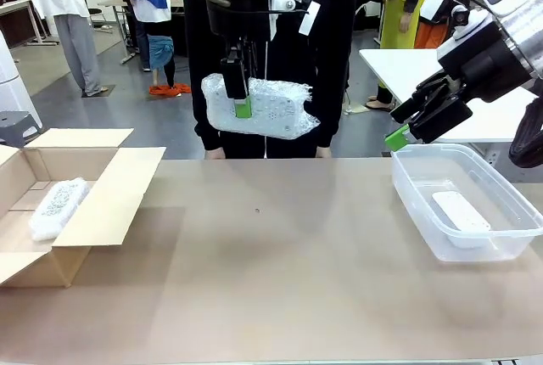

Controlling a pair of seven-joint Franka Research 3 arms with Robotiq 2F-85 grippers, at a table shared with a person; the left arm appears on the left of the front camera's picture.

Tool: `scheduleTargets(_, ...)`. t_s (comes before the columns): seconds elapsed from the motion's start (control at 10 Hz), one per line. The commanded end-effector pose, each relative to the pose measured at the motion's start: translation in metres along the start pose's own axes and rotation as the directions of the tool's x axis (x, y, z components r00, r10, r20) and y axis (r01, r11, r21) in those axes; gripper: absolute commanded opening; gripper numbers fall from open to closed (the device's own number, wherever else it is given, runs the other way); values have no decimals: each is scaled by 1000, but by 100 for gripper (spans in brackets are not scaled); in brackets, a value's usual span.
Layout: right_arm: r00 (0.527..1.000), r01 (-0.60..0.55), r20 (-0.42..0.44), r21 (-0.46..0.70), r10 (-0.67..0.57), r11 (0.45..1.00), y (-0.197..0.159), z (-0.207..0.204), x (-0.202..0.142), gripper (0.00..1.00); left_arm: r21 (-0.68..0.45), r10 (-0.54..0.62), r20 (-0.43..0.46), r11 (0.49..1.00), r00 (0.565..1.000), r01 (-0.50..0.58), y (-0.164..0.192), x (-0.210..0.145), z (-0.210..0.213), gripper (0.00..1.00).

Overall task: Separate and place wrapped and unwrapped clocks.
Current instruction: If the picked Digital clock is wrapped, place it in the Package Box ; if not, place it in the Organizing box.

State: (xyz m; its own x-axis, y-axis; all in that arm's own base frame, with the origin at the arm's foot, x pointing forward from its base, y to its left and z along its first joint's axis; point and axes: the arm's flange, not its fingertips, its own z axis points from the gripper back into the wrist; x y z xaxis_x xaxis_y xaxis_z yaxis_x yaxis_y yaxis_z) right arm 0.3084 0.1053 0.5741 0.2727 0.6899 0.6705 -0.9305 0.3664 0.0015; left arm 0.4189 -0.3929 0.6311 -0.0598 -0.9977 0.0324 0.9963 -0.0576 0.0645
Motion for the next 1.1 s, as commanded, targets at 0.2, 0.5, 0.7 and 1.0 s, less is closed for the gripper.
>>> scheduleTargets(0.2,1000,-6,23,26,5,1000,-1,-1,0,100,24,725,-57,689,687,-725,21,-118,34,53)
scheduleTargets(0.5,1000,-6,23,26,5,1000,-1,-1,0,100,-43,984,-24,175,176,-984,-19,-265,2,53)
scheduleTargets(0.7,1000,-6,23,26,5,1000,-1,-1,0,100,-57,991,-23,-132,-131,-990,-59,-339,-40,53)
scheduleTargets(1.0,1000,-6,23,26,5,1000,-1,-1,0,100,-45,956,82,-279,-282,-959,-48,-399,-118,53)
